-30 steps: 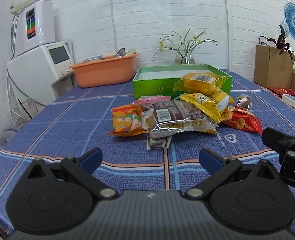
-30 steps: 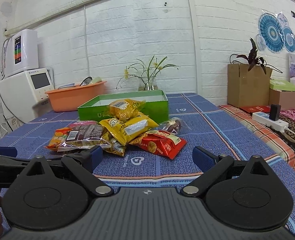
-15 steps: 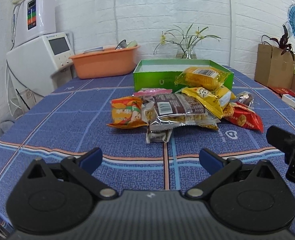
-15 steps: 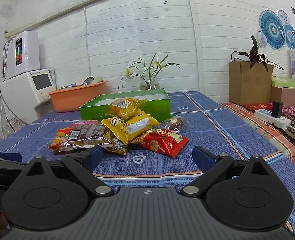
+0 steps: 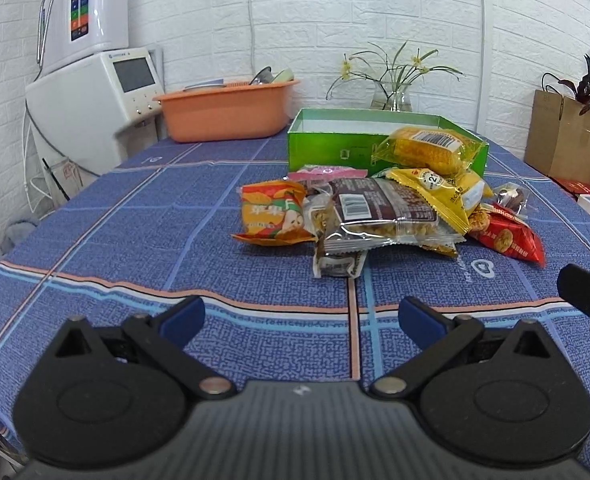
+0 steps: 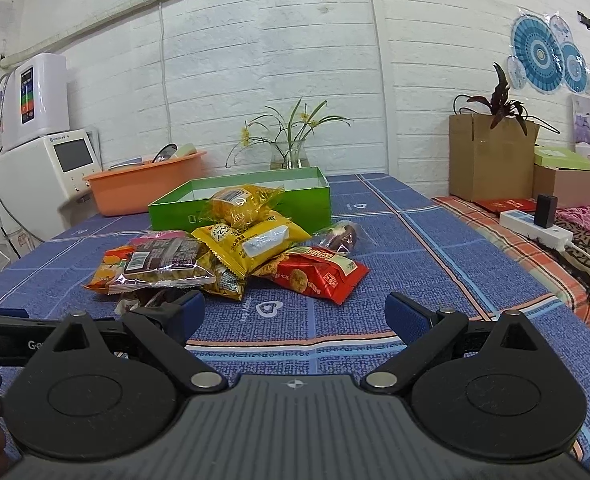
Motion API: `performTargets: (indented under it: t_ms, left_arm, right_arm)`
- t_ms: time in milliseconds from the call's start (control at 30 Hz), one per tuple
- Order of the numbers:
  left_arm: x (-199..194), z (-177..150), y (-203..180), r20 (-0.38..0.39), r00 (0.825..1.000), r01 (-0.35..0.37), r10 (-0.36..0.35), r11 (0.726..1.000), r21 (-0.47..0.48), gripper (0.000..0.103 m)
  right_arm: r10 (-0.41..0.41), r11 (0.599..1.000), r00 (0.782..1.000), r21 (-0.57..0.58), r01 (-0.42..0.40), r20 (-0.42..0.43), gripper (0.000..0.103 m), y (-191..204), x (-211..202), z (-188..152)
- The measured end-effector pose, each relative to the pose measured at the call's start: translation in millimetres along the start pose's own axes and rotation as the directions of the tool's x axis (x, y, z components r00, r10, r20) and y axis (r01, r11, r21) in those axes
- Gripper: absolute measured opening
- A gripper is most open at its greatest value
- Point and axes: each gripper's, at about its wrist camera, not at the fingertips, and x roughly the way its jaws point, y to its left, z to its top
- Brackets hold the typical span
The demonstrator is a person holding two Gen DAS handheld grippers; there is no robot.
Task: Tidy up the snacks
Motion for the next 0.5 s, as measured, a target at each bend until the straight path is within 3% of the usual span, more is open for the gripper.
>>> performTargets:
  t_ms: [500]
  left_arm:
    - [3.1, -0.8, 2.9, -0.03, 1.0, 0.002, -0.003, 1.0, -0.025, 0.103]
  right_arm:
    - [-0.002, 1.0, 1.0, 0.023, 0.002, -0.011, 0.103, -1.1, 1.6, -1.1]
